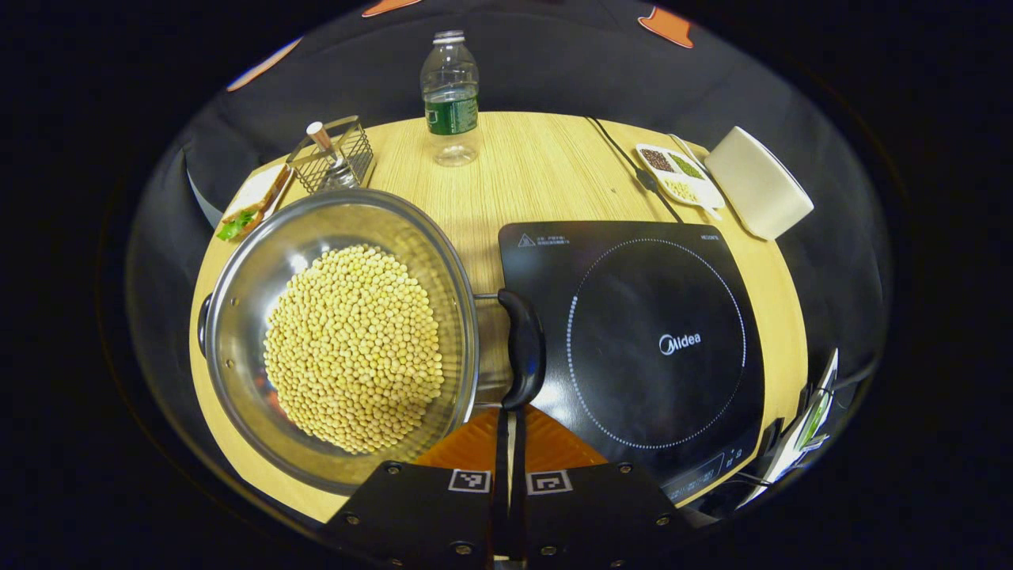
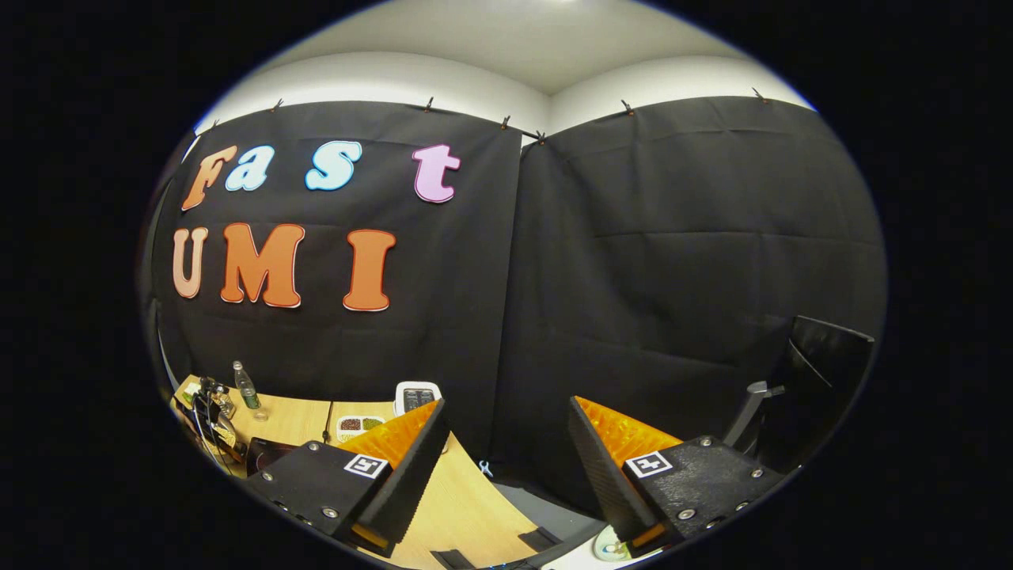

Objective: First push the handle of the pot to place it horizontally, then grasp the pot with both hands and set it on the induction cooktop.

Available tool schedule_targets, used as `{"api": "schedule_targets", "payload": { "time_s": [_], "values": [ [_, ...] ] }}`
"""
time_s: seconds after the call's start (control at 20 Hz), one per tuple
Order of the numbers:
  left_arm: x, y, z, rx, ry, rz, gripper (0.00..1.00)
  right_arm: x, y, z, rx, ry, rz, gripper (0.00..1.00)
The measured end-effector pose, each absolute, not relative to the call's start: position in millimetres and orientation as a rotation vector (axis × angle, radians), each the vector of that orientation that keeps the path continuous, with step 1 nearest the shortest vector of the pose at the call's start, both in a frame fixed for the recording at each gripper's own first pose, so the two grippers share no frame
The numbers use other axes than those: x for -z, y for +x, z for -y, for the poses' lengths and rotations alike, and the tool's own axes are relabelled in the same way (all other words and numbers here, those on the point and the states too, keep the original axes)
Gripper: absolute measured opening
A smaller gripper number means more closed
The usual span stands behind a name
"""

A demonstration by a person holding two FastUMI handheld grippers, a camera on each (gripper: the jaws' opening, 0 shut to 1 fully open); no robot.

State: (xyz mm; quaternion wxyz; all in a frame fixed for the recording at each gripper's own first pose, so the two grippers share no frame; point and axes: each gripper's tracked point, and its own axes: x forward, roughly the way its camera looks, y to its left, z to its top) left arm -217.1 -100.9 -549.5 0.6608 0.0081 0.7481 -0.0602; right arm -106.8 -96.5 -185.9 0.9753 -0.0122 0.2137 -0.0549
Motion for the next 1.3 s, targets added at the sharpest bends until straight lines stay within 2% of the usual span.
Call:
{"api": "schedule_targets", "payload": {
  "time_s": [0.35, 0.75, 0.8, 0.85, 0.9, 0.95, 1.1, 1.15, 1.2, 1.3],
  "values": [
    [506.0, -212.5, 96.1, 0.087, -0.058, -1.578, 0.02, 214.0, -84.9, 77.9, 0.016, 0.026, -0.455, 0.93],
    [437.0, -231.4, -20.6, -0.163, -0.071, -1.457, 0.04, 277.7, -67.3, -53.9, -0.272, 0.089, -0.601, 0.94],
    [432.9, -231.3, -38.7, -0.168, -0.064, -1.451, 0.15, 280.5, -69.4, -74.7, -0.291, 0.091, -0.615, 0.94],
    [432.6, -228.1, -57.9, -0.170, -0.044, -1.452, 0.34, 283.3, -71.8, -95.1, -0.303, 0.089, -0.626, 0.93],
    [432.5, -225.4, -80.0, -0.172, -0.018, -1.457, 0.40, 285.8, -73.7, -115.2, -0.305, 0.086, -0.641, 0.93],
    [433.2, -220.7, -100.2, -0.172, 0.008, -1.465, 0.55, 288.2, -75.7, -137.9, -0.311, 0.089, -0.659, 0.93],
    [439.3, -196.4, -151.4, -0.153, 0.051, -1.452, 0.65, 298.7, -88.2, -209.9, -0.352, 0.067, -0.702, 0.93],
    [445.2, -190.6, -166.6, -0.151, 0.066, -1.460, 0.85, 310.6, -96.1, -228.0, -0.365, 0.044, -0.736, 0.93],
    [450.1, -187.0, -177.5, -0.145, 0.076, -1.464, 0.92, 317.7, -102.9, -245.8, -0.374, 0.026, -0.763, 0.93],
    [464.2, -174.2, -189.9, -0.092, 0.063, -1.463, 0.91, 330.0, -115.2, -282.3, -0.392, 0.005, -0.813, 0.93]
  ]
}}
